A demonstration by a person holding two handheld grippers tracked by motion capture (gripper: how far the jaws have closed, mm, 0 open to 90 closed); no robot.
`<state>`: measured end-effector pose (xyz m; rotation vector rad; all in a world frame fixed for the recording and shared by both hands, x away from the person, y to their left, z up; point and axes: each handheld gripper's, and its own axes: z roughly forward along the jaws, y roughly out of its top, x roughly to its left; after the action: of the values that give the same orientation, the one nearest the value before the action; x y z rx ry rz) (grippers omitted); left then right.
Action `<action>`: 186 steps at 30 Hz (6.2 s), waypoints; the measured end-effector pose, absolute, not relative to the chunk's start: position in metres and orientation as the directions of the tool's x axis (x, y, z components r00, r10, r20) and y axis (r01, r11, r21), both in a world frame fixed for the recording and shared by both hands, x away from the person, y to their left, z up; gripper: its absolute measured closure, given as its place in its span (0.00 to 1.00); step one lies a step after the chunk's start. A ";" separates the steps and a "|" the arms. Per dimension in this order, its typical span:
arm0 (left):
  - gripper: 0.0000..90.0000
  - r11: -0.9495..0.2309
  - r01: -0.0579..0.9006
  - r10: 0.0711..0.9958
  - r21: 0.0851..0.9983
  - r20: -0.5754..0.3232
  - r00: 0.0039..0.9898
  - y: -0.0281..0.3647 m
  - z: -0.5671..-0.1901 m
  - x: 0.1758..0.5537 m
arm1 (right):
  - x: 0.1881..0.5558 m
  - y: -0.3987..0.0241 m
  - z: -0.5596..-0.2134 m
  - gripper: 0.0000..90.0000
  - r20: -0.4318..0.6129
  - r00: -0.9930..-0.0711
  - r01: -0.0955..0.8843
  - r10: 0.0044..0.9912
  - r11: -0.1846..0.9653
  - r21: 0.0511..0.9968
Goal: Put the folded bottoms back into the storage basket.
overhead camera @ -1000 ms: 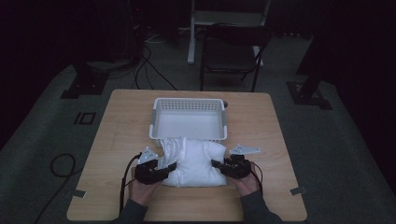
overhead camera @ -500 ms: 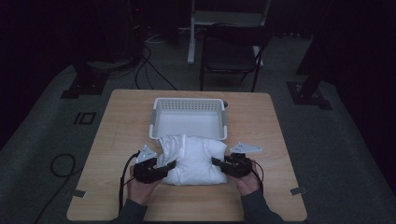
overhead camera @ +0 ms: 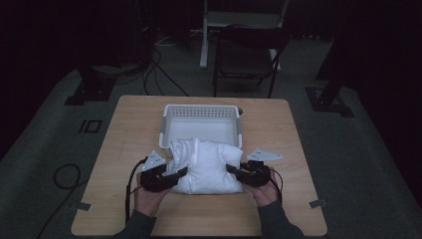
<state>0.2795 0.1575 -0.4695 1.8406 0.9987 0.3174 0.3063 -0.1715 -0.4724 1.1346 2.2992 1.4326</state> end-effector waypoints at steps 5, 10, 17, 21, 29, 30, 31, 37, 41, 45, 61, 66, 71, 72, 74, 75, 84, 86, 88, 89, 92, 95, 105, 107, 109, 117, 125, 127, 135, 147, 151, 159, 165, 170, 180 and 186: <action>0.62 -0.178 0.490 0.752 0.853 -0.203 0.627 0.158 -0.466 0.278 | 0.306 -0.171 -0.469 0.79 0.209 -0.687 0.493 0.696 0.234 0.838; 0.62 -0.171 0.485 0.754 0.858 -0.202 0.625 0.161 -0.460 0.277 | 0.306 -0.169 -0.463 0.79 0.204 -0.692 0.482 0.692 0.233 0.845; 0.62 -0.167 0.480 0.758 0.861 -0.200 0.621 0.163 -0.455 0.278 | 0.308 -0.166 -0.458 0.79 0.199 -0.694 0.473 0.692 0.231 0.850; 0.62 -0.163 0.476 0.757 0.864 -0.200 0.622 0.164 -0.452 0.280 | 0.310 -0.166 -0.456 0.79 0.199 -0.694 0.472 0.692 0.227 0.852; 0.62 -0.169 0.466 0.756 0.869 -0.189 0.626 0.165 -0.446 0.285 | 0.315 -0.165 -0.451 0.79 0.203 -0.693 0.468 0.692 0.218 0.856; 0.62 -0.168 0.465 0.756 0.869 -0.189 0.626 0.165 -0.445 0.286 | 0.315 -0.165 -0.450 0.79 0.202 -0.693 0.467 0.692 0.217 0.857; 0.62 -0.169 0.463 0.756 0.870 -0.187 0.628 0.165 -0.444 0.286 | 0.316 -0.165 -0.449 0.79 0.201 -0.693 0.465 0.692 0.216 0.858; 0.62 -0.166 0.451 0.755 0.877 -0.182 0.631 0.164 -0.437 0.288 | 0.318 -0.166 -0.443 0.79 0.196 -0.691 0.456 0.696 0.209 0.865; 0.62 -0.160 0.442 0.751 0.882 -0.182 0.635 0.164 -0.433 0.290 | 0.319 -0.167 -0.439 0.79 0.189 -0.692 0.445 0.697 0.206 0.871; 0.62 -0.156 0.437 0.751 0.886 -0.181 0.635 0.163 -0.430 0.293 | 0.321 -0.167 -0.435 0.79 0.184 -0.690 0.440 0.700 0.204 0.875; 0.62 -0.147 0.425 0.751 0.893 -0.178 0.636 0.163 -0.419 0.305 | 0.332 -0.167 -0.423 0.79 0.173 -0.684 0.426 0.709 0.196 0.883; 0.62 -0.142 0.425 0.751 0.894 -0.182 0.635 0.165 -0.418 0.310 | 0.336 -0.166 -0.420 0.79 0.170 -0.683 0.424 0.710 0.196 0.884; 0.62 -0.138 0.429 0.751 0.893 -0.188 0.633 0.165 -0.419 0.316 | 0.341 -0.165 -0.420 0.79 0.172 -0.678 0.428 0.715 0.193 0.883; 0.62 -0.138 0.429 0.751 0.893 -0.188 0.633 0.164 -0.419 0.317 | 0.341 -0.165 -0.420 0.79 0.174 -0.676 0.429 0.716 0.191 0.883; 0.62 -0.138 0.431 0.751 0.892 -0.189 0.633 0.164 -0.419 0.319 | 0.343 -0.165 -0.420 0.79 0.173 -0.674 0.430 0.718 0.191 0.882; 0.62 -0.139 0.430 0.751 0.892 -0.188 0.633 0.164 -0.419 0.320 | 0.344 -0.165 -0.420 0.79 0.173 -0.673 0.432 0.719 0.191 0.882; 0.62 -0.135 0.434 0.753 0.891 -0.193 0.630 0.164 -0.419 0.326 | 0.350 -0.165 -0.420 0.79 0.176 -0.665 0.436 0.726 0.186 0.881; 0.62 -0.135 0.434 0.753 0.891 -0.193 0.629 0.164 -0.420 0.327 | 0.351 -0.165 -0.420 0.79 0.176 -0.664 0.436 0.727 0.185 0.881; 0.62 -0.132 0.436 0.755 0.890 -0.194 0.626 0.164 -0.420 0.328 | 0.352 -0.164 -0.420 0.79 0.178 -0.662 0.439 0.728 0.184 0.880; 0.62 -0.133 0.435 0.755 0.890 -0.193 0.626 0.164 -0.420 0.329 | 0.353 -0.164 -0.420 0.79 0.176 -0.661 0.439 0.730 0.185 0.879; 0.62 -0.129 0.436 0.758 0.891 -0.195 0.622 0.163 -0.420 0.332 | 0.355 -0.164 -0.420 0.79 0.178 -0.658 0.441 0.732 0.182 0.879; 0.62 -0.129 0.436 0.759 0.890 -0.194 0.622 0.163 -0.419 0.334 | 0.358 -0.164 -0.420 0.79 0.178 -0.654 0.442 0.735 0.180 0.879; 0.62 -0.130 0.431 0.761 0.893 -0.189 0.621 0.161 -0.417 0.341 | 0.364 -0.165 -0.418 0.79 0.181 -0.645 0.445 0.742 0.172 0.879; 0.62 -0.127 0.431 0.760 0.893 -0.192 0.621 0.161 -0.416 0.342 | 0.365 -0.165 -0.417 0.79 0.180 -0.645 0.443 0.743 0.171 0.880; 0.62 -0.125 0.430 0.761 0.894 -0.191 0.619 0.161 -0.416 0.343 | 0.366 -0.164 -0.416 0.79 0.176 -0.643 0.442 0.745 0.173 0.880; 0.62 -0.127 0.428 0.763 0.895 -0.187 0.618 0.161 -0.414 0.351 | 0.373 -0.163 -0.413 0.79 0.169 -0.640 0.439 0.750 0.176 0.881; 0.62 -0.125 0.426 0.765 0.896 -0.187 0.617 0.161 -0.413 0.355 | 0.377 -0.162 -0.411 0.79 0.167 -0.636 0.440 0.753 0.177 0.880; 0.62 -0.124 0.426 0.765 0.896 -0.188 0.616 0.161 -0.413 0.356 | 0.378 -0.162 -0.411 0.79 0.168 -0.635 0.442 0.754 0.176 0.880; 0.62 -0.118 0.430 0.770 0.895 -0.191 0.609 0.162 -0.414 0.361 | 0.383 -0.160 -0.411 0.79 0.168 -0.631 0.443 0.757 0.175 0.879; 0.62 -0.111 0.433 0.779 0.895 -0.193 0.597 0.162 -0.413 0.374 | 0.395 -0.158 -0.409 0.79 0.175 -0.618 0.450 0.767 0.162 0.878; 0.62 -0.103 0.433 0.783 0.895 -0.196 0.590 0.163 -0.414 0.378 | 0.401 -0.157 -0.411 0.79 0.180 -0.613 0.454 0.770 0.156 0.877; 0.62 -0.090 0.439 0.787 0.894 -0.207 0.582 0.166 -0.417 0.387 | 0.409 -0.153 -0.412 0.79 0.174 -0.610 0.450 0.773 0.158 0.879; 0.62 -0.096 0.438 0.791 0.894 -0.199 0.579 0.164 -0.417 0.393 | 0.416 -0.152 -0.415 0.79 0.187 -0.601 0.460 0.777 0.146 0.876; 0.62 -0.095 0.438 0.790 0.894 -0.200 0.579 0.164 -0.417 0.399 | 0.421 -0.153 -0.415 0.79 0.186 -0.595 0.459 0.782 0.140 0.877; 0.62 -0.082 0.451 0.792 0.889 -0.217 0.571 0.165 -0.423 0.409 | 0.428 -0.150 -0.417 0.80 0.178 -0.584 0.463 0.792 0.145 0.874; 0.63 -0.073 0.464 0.798 0.883 -0.228 0.559 0.166 -0.427 0.414 | 0.432 -0.147 -0.419 0.80 0.171 -0.578 0.467 0.798 0.152 0.871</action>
<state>0.4141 0.1662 -0.4275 1.7139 1.0590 0.3860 0.4320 -0.1472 -0.4191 1.2152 2.1052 1.3973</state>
